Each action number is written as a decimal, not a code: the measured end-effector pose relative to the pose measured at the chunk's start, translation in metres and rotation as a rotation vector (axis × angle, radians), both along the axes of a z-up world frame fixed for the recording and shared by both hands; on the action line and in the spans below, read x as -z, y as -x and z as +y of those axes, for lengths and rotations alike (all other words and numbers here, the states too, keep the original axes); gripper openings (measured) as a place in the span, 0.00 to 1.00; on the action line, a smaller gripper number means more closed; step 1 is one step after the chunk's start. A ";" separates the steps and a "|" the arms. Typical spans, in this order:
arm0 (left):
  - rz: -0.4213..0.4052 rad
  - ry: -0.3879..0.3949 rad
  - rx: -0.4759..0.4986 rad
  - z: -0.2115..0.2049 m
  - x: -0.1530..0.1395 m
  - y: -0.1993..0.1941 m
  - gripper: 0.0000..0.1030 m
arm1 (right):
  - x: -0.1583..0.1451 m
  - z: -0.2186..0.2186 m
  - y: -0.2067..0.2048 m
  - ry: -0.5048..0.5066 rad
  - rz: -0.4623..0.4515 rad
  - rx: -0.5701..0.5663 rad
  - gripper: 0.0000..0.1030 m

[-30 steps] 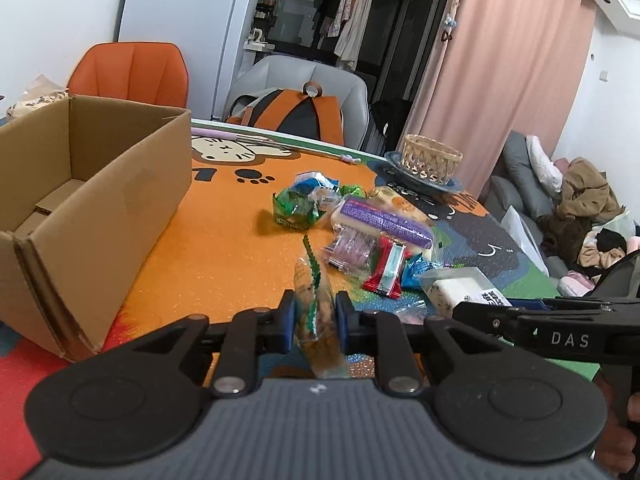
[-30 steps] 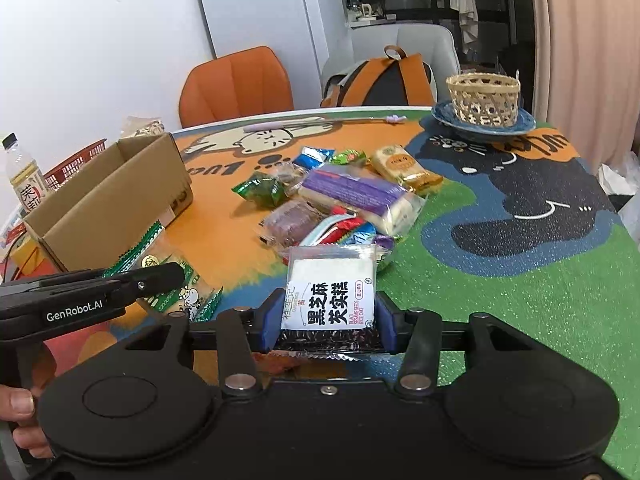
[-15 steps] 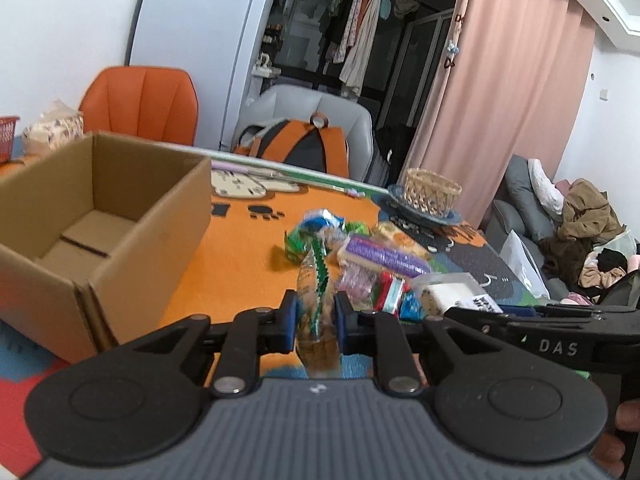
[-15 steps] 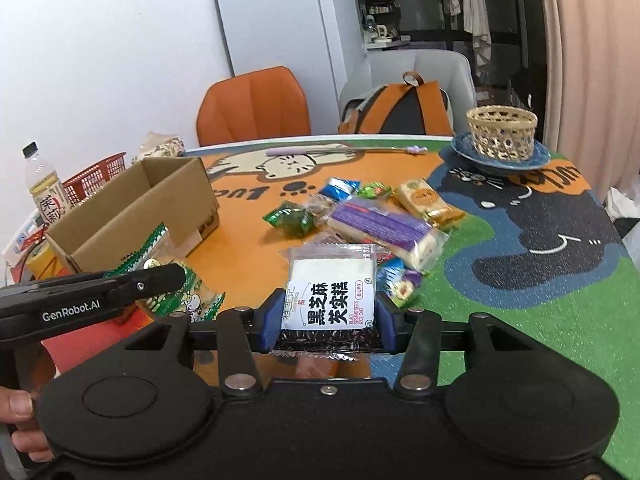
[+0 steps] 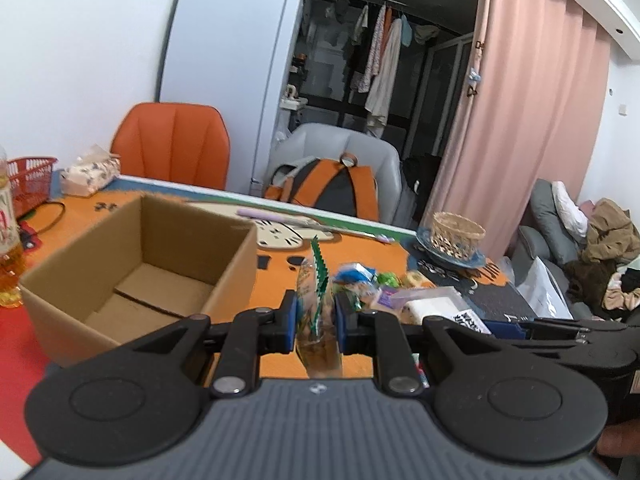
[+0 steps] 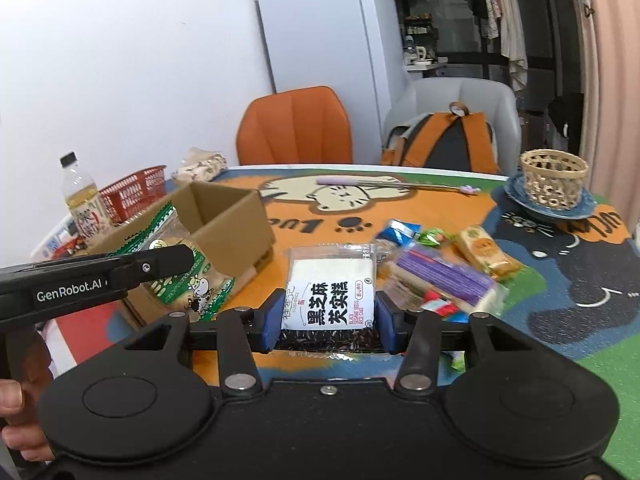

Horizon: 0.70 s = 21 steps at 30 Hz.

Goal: Organize snacks
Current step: 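Lift the green cake pack with left tool while right tool lifts sesame pack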

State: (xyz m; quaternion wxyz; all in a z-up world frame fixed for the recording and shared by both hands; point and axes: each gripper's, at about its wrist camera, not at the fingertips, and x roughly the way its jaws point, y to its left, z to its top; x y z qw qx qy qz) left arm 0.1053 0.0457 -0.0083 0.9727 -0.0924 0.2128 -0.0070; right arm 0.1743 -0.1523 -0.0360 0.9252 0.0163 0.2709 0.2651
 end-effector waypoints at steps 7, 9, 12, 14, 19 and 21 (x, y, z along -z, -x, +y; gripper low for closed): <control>-0.040 0.003 -0.034 0.009 -0.018 0.001 0.17 | -0.008 0.020 -0.002 -0.006 -0.022 -0.036 0.46; -0.051 0.003 -0.047 0.013 -0.021 -0.001 0.17 | -0.010 0.026 -0.003 -0.012 -0.027 -0.047 0.46; -0.065 0.007 -0.067 0.021 -0.026 -0.003 0.17 | -0.014 0.034 -0.005 -0.020 -0.037 -0.060 0.46; -0.074 0.008 -0.083 0.030 -0.028 -0.004 0.17 | -0.017 0.039 -0.008 -0.025 -0.045 -0.067 0.46; -0.068 0.023 -0.137 0.056 -0.031 -0.010 0.17 | -0.025 0.053 -0.013 -0.033 -0.065 -0.082 0.46; -0.063 0.026 -0.159 0.065 -0.031 -0.011 0.17 | -0.028 0.058 -0.012 -0.031 -0.074 -0.090 0.46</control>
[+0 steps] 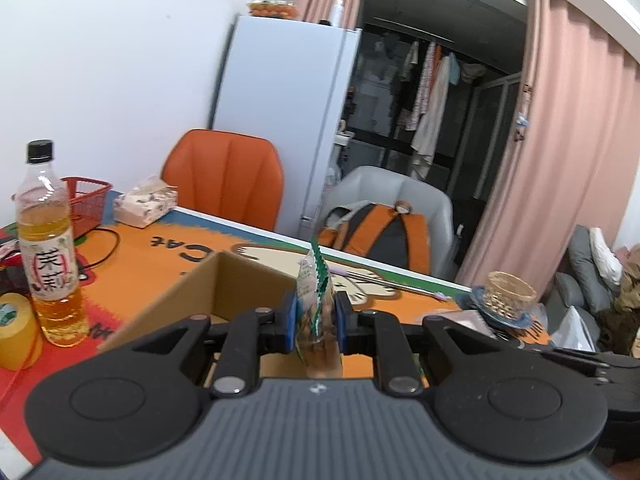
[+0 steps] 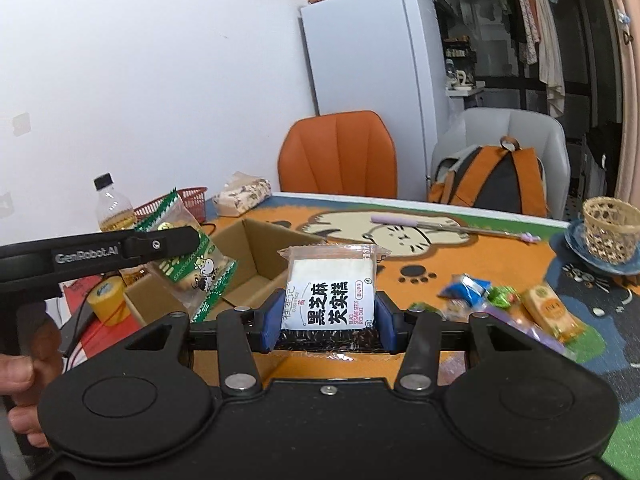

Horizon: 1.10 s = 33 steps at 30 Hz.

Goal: Organize snacks
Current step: 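Lift the green cake pack with left tool while right tool lifts sesame pack, then open both tools over the cardboard box to drop both packs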

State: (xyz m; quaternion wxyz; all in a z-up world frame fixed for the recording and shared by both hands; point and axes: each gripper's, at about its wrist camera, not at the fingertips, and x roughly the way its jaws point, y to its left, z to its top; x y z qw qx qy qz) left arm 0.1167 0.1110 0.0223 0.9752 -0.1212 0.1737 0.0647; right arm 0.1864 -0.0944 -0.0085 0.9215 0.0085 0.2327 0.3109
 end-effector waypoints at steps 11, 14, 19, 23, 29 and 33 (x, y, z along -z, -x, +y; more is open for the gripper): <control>0.037 0.023 -0.106 0.042 0.012 -0.021 0.17 | -0.004 0.028 -0.003 0.009 -0.006 -0.061 0.46; 0.043 0.025 -0.128 0.048 0.013 -0.025 0.18 | -0.004 0.034 -0.006 0.003 -0.005 -0.070 0.46; 0.034 0.027 -0.166 0.049 0.015 -0.024 0.26 | -0.004 0.047 -0.010 0.010 -0.006 -0.082 0.46; 0.038 0.043 -0.192 0.053 0.015 -0.012 0.49 | -0.006 0.055 -0.012 0.008 -0.011 -0.092 0.46; -0.002 0.061 -0.197 0.050 0.013 0.013 0.68 | -0.006 0.071 -0.018 -0.005 0.007 -0.112 0.46; -0.028 0.066 -0.198 0.052 0.013 0.024 0.75 | -0.004 0.080 -0.020 -0.007 0.024 -0.117 0.46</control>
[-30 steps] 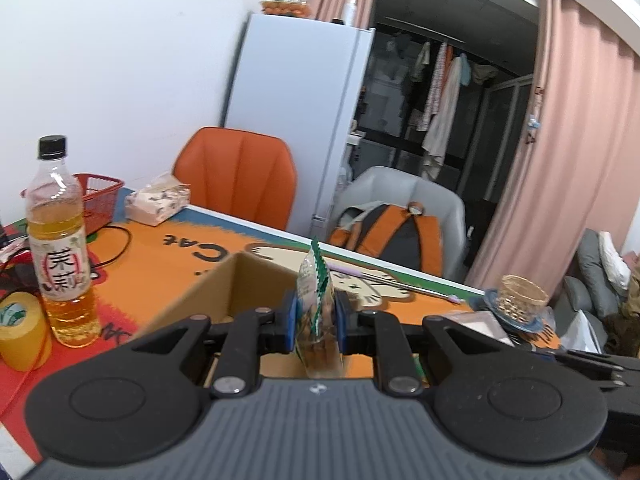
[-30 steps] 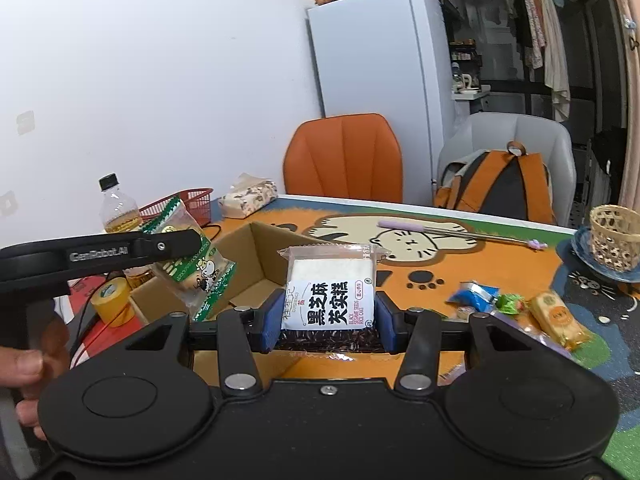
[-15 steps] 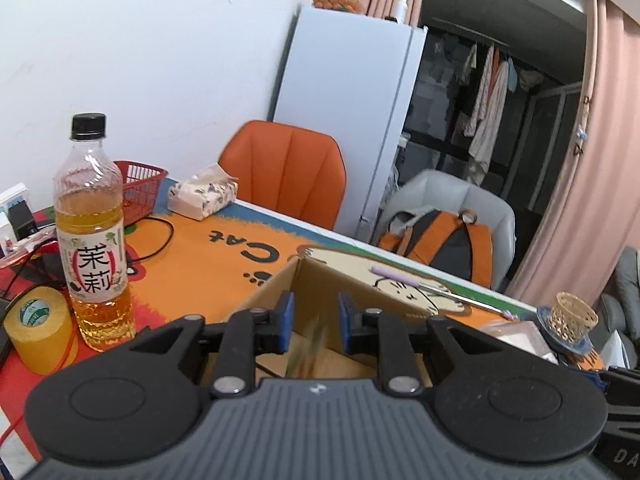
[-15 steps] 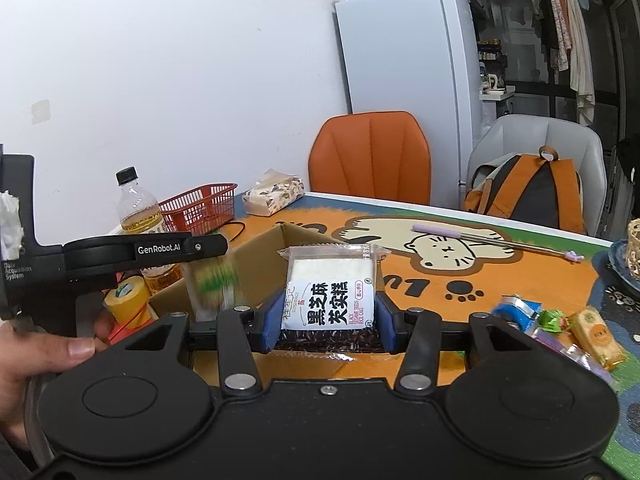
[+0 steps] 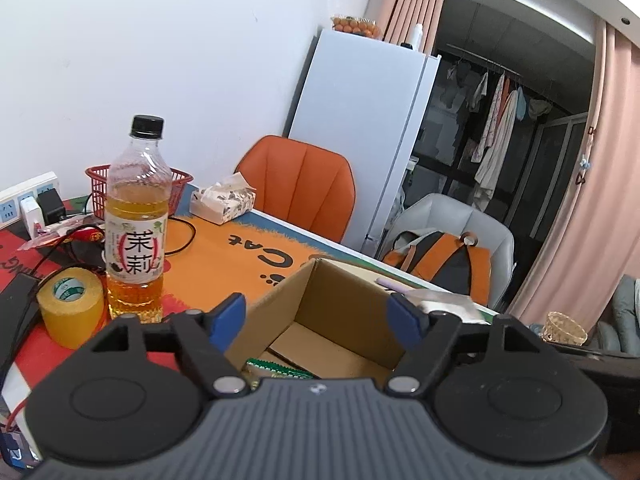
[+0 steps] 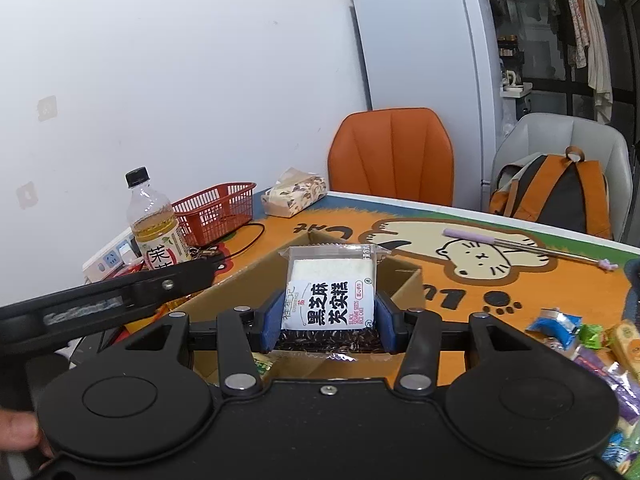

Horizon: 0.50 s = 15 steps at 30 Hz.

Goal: Organize snacks
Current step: 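Open both tools over the cardboard box to drop both packs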

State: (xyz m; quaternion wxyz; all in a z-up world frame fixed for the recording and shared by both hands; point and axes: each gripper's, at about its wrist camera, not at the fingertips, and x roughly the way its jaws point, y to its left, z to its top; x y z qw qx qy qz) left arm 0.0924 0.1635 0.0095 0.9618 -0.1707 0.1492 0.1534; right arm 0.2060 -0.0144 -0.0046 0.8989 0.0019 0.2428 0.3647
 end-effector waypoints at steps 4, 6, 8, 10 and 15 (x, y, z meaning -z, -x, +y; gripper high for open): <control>-0.012 0.013 -0.004 0.006 0.000 0.007 0.80 | 0.000 0.007 -0.002 -0.020 0.016 -0.012 0.46; -0.015 0.019 -0.015 0.009 0.001 0.009 0.83 | -0.002 0.008 -0.003 -0.037 0.008 -0.019 0.46; -0.008 0.022 -0.019 0.009 0.001 0.010 0.86 | -0.003 0.008 -0.005 -0.047 0.010 -0.015 0.51; -0.003 0.024 -0.018 0.008 0.002 0.011 0.88 | -0.004 0.004 -0.007 -0.052 0.016 0.001 0.56; 0.012 0.022 -0.010 0.002 0.003 0.011 0.92 | -0.002 -0.017 -0.007 -0.065 0.041 0.035 0.64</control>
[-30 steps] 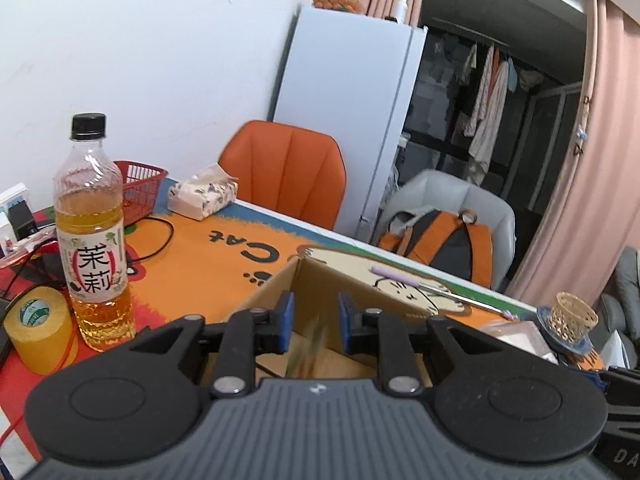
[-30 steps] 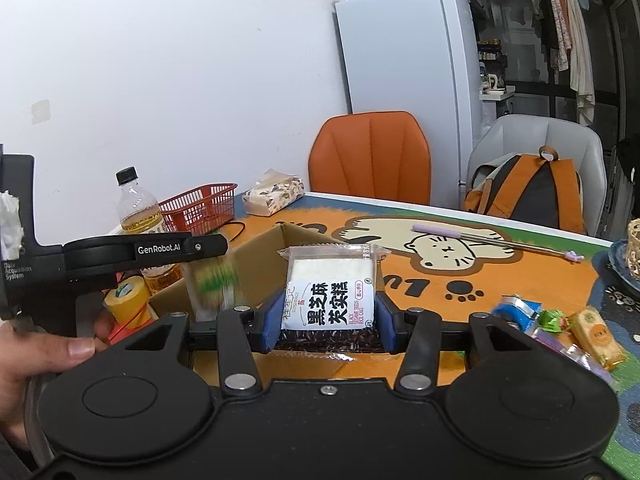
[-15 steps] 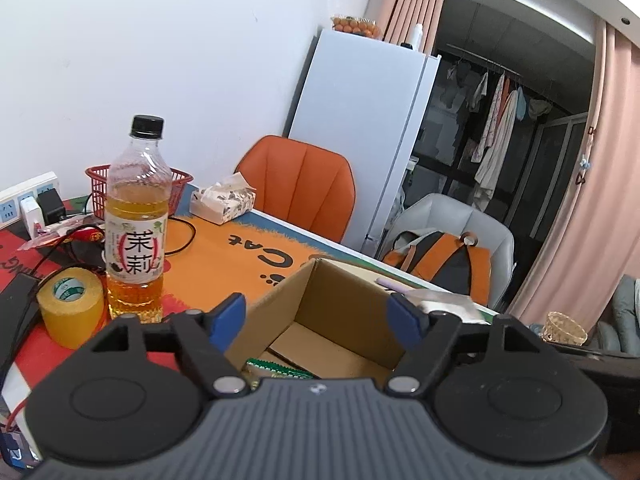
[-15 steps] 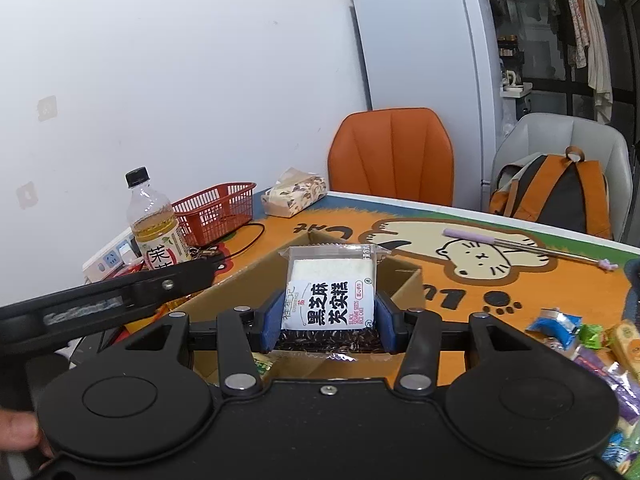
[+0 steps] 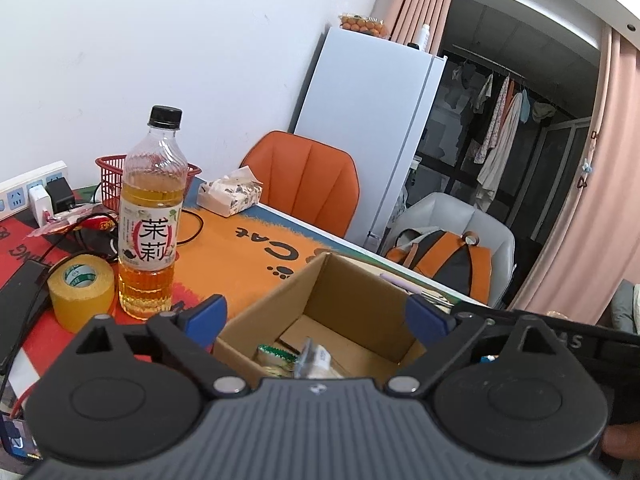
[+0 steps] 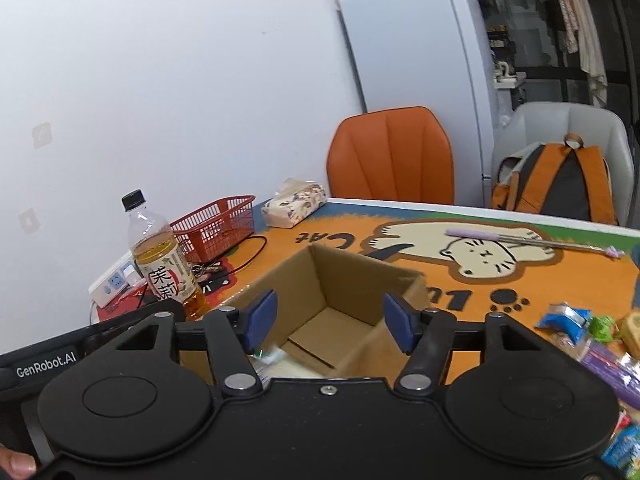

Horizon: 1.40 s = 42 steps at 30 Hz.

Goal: Organize snacks
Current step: 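Open both tools over the cardboard box to drop both packs, then return to the pile and grasp the orange candy stick with left tool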

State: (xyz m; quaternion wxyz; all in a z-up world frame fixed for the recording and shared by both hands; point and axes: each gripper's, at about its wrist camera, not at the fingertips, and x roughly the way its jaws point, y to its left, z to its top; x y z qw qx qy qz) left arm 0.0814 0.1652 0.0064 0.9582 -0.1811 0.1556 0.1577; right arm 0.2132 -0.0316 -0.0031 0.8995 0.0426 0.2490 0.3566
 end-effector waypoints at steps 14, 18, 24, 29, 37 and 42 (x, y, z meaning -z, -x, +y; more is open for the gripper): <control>0.050 0.013 0.040 -0.036 0.002 0.002 0.96 | 0.013 -0.063 0.012 0.008 0.054 0.053 1.00; 0.070 0.021 0.055 -0.045 0.002 0.002 0.97 | 0.013 -0.082 0.015 0.014 0.061 0.070 1.00; 0.071 0.010 0.117 -0.066 0.000 0.002 0.97 | 0.016 -0.111 0.018 0.005 0.079 0.115 1.00; 0.072 0.015 0.185 -0.085 0.004 -0.002 0.97 | 0.023 -0.137 0.017 0.005 0.100 0.168 1.00; 0.108 0.028 0.252 -0.110 0.018 -0.015 0.97 | 0.038 -0.181 0.018 -0.010 0.134 0.249 1.00; 0.113 0.038 0.274 -0.126 0.025 -0.017 0.97 | 0.043 -0.199 0.020 0.002 0.138 0.273 1.00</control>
